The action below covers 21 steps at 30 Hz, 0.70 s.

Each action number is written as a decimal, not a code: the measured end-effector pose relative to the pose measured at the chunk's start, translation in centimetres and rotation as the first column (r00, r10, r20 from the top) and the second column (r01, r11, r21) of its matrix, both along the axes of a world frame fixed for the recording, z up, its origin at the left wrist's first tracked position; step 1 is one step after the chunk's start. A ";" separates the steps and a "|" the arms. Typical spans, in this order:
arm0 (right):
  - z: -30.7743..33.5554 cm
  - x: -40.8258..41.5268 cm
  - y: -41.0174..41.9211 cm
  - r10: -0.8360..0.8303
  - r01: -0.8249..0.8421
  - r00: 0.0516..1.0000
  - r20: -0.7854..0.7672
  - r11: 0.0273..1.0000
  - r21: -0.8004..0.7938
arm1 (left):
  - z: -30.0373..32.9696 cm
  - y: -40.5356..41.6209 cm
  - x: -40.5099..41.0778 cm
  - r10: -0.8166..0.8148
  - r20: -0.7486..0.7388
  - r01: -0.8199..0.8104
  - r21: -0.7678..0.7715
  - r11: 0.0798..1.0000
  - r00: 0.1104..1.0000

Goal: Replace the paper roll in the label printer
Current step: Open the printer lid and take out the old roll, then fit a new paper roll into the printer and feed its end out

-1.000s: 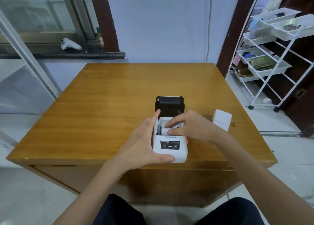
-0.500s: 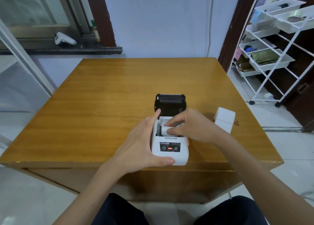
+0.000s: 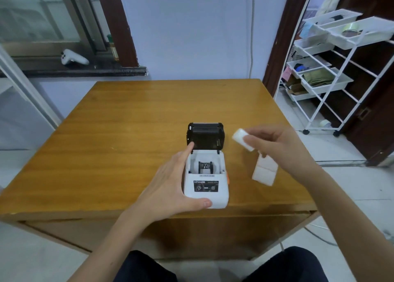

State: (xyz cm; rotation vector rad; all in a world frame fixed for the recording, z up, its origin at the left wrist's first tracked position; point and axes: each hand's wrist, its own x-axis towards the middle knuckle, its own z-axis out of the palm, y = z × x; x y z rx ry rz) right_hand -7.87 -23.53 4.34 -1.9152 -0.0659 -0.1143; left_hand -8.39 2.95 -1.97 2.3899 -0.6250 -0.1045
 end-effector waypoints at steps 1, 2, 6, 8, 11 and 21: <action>-0.1 -0.2 -1.4 -0.078 0.078 0.997 0.013 0.996 -0.037 | 0.1 0.0 0.0 0.009 -0.005 -0.009 -0.008 1.000 1.000; -0.4 -0.2 -2.8 -0.177 0.179 0.984 0.034 0.981 -0.079 | 0.1 -0.1 0.1 0.019 -0.009 -0.019 -0.012 1.000 1.000; -2.6 0.4 -7.1 -0.485 0.479 0.874 0.036 0.846 -0.233 | 0.0 -0.2 0.2 0.040 -0.003 -0.040 -0.017 0.999 0.999; -4.1 0.9 -8.0 -0.510 0.476 0.860 -0.030 0.821 -0.314 | -0.1 -0.2 0.2 0.042 0.003 -0.042 -0.010 0.999 0.999; -5.3 1.3 -8.5 -0.491 0.434 0.870 -0.053 0.811 -0.393 | 0.1 -0.3 0.2 0.032 0.017 -0.032 -0.020 0.999 0.999; -5.2 1.3 -8.6 -0.465 0.442 0.885 0.031 0.816 -0.373 | -0.3 -0.1 0.4 0.054 -0.008 -0.054 -0.045 0.998 0.999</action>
